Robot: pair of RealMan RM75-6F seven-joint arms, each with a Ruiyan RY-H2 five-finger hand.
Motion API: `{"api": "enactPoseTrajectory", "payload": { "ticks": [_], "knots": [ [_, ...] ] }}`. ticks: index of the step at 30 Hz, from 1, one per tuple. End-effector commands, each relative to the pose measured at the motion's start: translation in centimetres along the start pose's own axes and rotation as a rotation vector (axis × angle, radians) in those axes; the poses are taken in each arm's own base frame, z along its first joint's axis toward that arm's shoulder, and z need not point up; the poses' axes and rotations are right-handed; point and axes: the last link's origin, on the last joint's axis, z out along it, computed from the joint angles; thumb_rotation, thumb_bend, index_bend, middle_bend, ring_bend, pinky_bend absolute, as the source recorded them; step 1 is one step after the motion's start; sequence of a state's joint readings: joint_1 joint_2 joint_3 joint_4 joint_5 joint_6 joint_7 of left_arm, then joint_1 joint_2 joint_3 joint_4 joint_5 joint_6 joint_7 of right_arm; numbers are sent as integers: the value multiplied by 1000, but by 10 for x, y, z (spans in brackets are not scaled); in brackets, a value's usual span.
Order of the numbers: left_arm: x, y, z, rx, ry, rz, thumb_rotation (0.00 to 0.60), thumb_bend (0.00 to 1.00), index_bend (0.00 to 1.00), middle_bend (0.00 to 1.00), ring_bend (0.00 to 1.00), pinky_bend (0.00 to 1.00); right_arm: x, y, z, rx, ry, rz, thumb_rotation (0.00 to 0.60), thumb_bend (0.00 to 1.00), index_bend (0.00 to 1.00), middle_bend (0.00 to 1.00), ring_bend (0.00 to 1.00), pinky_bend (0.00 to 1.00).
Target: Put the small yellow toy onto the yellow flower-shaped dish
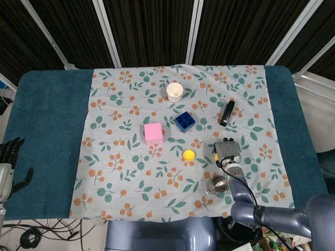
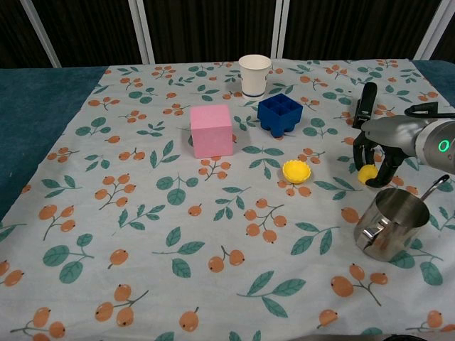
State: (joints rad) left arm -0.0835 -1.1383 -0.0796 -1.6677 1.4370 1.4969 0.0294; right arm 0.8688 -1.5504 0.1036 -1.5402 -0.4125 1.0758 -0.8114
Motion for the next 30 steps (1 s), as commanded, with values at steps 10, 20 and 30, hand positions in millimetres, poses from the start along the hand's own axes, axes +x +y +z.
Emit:
{"api": "enactPoseTrajectory", "payload": {
  "ticks": [10,20,30],
  "knots": [
    [0,0,0,1,-1,-1,600,410,0,26,0,0,4,-1,0,8,16,23,600,315,495,476,210,156],
    [1,1,-1,1,-1,-12,600,411,0,26,0,0,45,-13,-4,53,84,54,600,315,495,470,210,156],
    [2,0,-1,-1,-4,-15,600,411,0,26,0,0,63,-53,-11,142,79,57,600,316,495,469,210,156]
  ]
}}
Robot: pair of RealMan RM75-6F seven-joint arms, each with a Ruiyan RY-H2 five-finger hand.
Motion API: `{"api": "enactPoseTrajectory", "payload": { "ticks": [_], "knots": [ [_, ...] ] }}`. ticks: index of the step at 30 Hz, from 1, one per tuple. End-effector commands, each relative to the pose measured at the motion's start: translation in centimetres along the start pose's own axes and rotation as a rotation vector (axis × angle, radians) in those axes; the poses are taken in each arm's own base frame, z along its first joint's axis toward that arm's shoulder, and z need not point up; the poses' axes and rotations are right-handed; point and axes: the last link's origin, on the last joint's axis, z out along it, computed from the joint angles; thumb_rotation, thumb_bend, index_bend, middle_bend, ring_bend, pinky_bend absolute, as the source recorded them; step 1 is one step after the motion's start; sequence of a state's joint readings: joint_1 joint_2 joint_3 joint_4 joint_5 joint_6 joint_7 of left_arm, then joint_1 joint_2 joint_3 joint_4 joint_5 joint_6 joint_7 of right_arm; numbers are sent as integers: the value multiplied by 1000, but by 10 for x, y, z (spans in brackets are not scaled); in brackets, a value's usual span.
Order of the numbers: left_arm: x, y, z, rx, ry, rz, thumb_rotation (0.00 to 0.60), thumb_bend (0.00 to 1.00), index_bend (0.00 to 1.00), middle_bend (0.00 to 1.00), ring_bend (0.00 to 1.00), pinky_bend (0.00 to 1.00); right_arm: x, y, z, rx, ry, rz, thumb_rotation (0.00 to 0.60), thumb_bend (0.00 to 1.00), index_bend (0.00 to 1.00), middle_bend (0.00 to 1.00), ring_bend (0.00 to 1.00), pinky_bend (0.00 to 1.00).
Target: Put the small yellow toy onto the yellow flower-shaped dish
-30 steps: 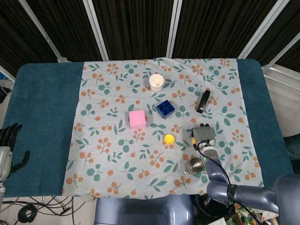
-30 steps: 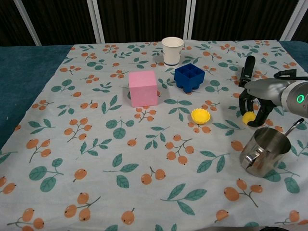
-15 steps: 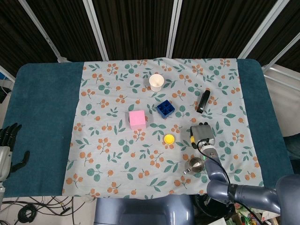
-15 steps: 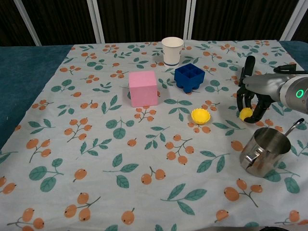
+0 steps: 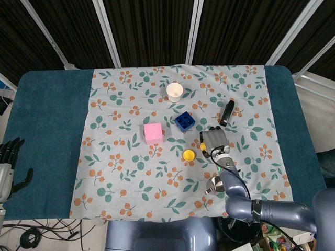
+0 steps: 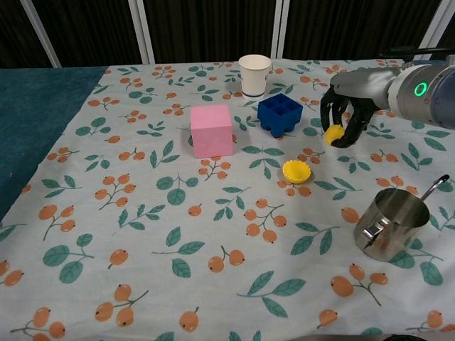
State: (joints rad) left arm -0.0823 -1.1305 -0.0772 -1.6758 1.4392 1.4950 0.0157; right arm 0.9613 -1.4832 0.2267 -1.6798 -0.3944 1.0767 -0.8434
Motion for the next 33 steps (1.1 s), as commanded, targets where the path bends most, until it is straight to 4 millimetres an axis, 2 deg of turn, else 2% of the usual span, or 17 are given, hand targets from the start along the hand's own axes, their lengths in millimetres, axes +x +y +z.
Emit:
{"api": "enactPoseTrajectory", "payload": {
  "ticks": [1,9,22,33],
  "knots": [
    [1,0,0,1,1,-3,600,411,0,26,0,0,-1,-13,0,25,-15,3,600,316,495,469,210,156],
    [2,-1,0,1,2,-2,600,411,0,26,0,0,-14,-33,-1,61,-51,-20,600,316,494,469,210,156],
    [0,0,2,-2,-2,3,600,411,0,26,0,0,-31,-34,5,49,-87,-20,600,315,495,469,210,156],
    [0,1,2,-2,-2,3,600,411,0,26,0,0,-32,-40,9,59,-75,-9,600,315,494,467,210,156]
  ]
}}
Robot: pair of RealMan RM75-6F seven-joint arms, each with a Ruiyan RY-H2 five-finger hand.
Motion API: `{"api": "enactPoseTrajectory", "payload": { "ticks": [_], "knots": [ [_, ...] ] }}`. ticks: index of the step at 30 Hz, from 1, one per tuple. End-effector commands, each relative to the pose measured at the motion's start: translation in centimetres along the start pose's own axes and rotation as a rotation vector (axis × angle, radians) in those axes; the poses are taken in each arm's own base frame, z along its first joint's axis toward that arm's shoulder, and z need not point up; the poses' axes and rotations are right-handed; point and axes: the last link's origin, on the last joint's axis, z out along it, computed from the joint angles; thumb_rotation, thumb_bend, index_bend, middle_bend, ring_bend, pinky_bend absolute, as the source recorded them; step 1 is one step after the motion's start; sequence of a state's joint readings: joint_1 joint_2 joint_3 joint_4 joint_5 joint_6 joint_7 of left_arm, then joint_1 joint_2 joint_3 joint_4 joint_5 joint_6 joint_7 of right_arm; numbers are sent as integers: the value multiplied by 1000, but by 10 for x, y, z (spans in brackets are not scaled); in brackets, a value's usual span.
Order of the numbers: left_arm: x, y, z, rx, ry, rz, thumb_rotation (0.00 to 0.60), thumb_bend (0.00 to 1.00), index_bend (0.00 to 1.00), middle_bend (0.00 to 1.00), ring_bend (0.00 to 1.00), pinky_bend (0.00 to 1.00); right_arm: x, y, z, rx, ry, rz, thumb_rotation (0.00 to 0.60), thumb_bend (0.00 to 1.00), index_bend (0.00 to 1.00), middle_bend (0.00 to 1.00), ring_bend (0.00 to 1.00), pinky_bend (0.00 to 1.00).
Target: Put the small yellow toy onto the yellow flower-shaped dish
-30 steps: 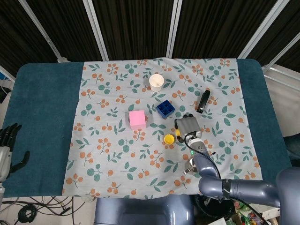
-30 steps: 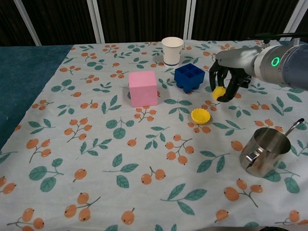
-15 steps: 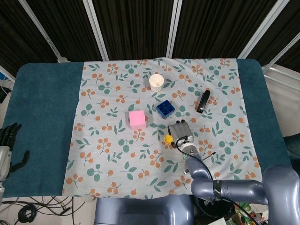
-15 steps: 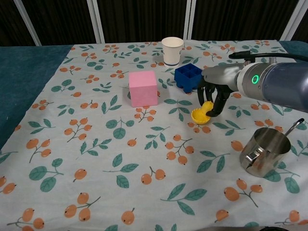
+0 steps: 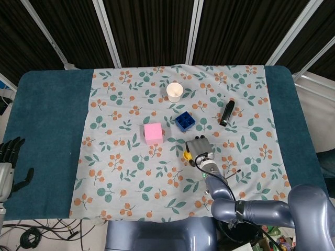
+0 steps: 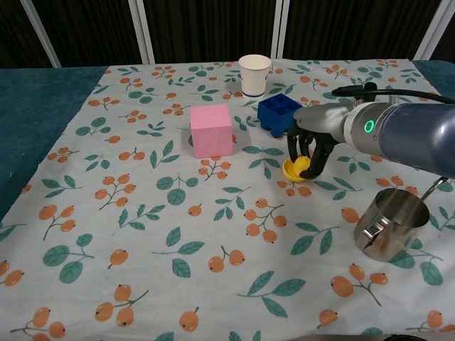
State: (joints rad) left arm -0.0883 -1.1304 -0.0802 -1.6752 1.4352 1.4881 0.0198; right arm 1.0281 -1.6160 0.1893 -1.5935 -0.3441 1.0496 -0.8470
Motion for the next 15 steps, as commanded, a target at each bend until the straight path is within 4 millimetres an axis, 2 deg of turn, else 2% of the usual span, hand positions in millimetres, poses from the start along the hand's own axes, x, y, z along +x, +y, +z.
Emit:
{"api": "enactPoseTrajectory", "payload": {
  "ticks": [1,15],
  "knots": [
    [0,0,0,0,1,-1,600,411,0,26,0,0,0,-2,1,2,4,1,600,315,494,466,210,156],
    [0,0,1,0,1,-3,600,411,0,26,0,0,6,-10,5,8,33,2,600,315,495,447,209,156]
  ]
}}
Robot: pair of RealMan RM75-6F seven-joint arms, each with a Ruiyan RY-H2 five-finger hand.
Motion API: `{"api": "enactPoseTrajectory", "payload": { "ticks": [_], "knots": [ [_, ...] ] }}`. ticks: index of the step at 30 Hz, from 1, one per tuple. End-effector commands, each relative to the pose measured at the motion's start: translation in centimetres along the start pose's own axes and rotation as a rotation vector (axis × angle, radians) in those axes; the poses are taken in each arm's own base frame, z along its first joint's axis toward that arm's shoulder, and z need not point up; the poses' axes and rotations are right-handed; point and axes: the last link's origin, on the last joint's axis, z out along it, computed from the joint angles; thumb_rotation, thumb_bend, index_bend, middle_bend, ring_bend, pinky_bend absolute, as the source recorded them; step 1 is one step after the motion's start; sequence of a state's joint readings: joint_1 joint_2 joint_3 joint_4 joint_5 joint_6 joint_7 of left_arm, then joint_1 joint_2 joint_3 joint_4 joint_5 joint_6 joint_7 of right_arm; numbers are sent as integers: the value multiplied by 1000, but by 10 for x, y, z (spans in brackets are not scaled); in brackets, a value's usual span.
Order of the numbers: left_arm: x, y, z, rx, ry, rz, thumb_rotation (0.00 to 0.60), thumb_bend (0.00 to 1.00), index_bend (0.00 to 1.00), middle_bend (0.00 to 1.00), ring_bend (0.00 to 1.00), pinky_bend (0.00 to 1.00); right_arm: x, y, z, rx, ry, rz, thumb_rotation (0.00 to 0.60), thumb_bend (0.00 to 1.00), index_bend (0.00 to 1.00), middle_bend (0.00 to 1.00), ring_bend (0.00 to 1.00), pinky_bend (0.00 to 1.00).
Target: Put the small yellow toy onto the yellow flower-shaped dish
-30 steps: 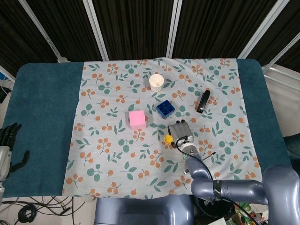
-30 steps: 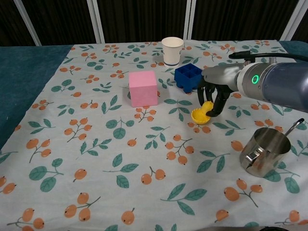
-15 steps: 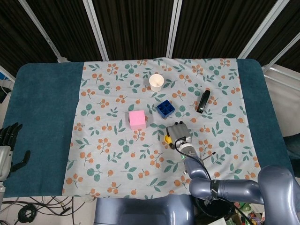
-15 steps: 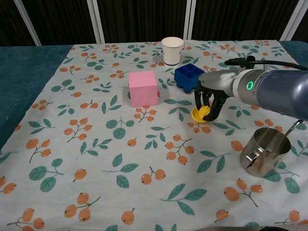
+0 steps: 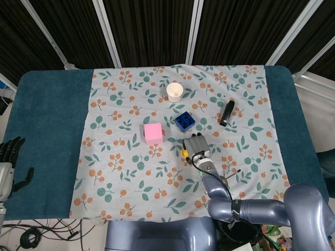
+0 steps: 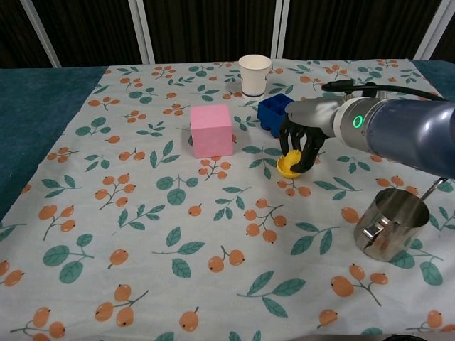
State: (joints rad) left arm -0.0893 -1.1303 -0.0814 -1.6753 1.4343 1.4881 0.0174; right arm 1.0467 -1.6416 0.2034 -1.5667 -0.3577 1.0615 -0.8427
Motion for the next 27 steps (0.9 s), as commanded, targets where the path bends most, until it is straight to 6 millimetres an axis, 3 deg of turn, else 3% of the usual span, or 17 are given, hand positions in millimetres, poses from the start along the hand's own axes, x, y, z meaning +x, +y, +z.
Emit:
{"api": "enactPoseTrajectory", "payload": {
  "ticks": [1,5,12,21,27],
  "knots": [
    [0,0,0,0,-1,0,600,411,0,26,0,0,0,-1,1,-1,1,-2,600,316,495,441,209,156],
    [0,0,0,0,-1,0,600,411,0,26,0,0,-1,-3,2,-5,0,-12,600,297,461,414,207,156],
    [0,0,0,0,-1,-1,600,411,0,26,0,0,0,-3,5,-23,4,-17,600,145,297,277,194,156],
    [0,0,0,2,-2,2,600,412,0,26,0,0,2,1,2,-32,-15,-17,600,106,288,225,184,156],
    [1,-1,0,6,1,2,600,411,0,26,0,0,24,10,-9,-22,41,31,600,106,273,163,144,156]
  ]
}}
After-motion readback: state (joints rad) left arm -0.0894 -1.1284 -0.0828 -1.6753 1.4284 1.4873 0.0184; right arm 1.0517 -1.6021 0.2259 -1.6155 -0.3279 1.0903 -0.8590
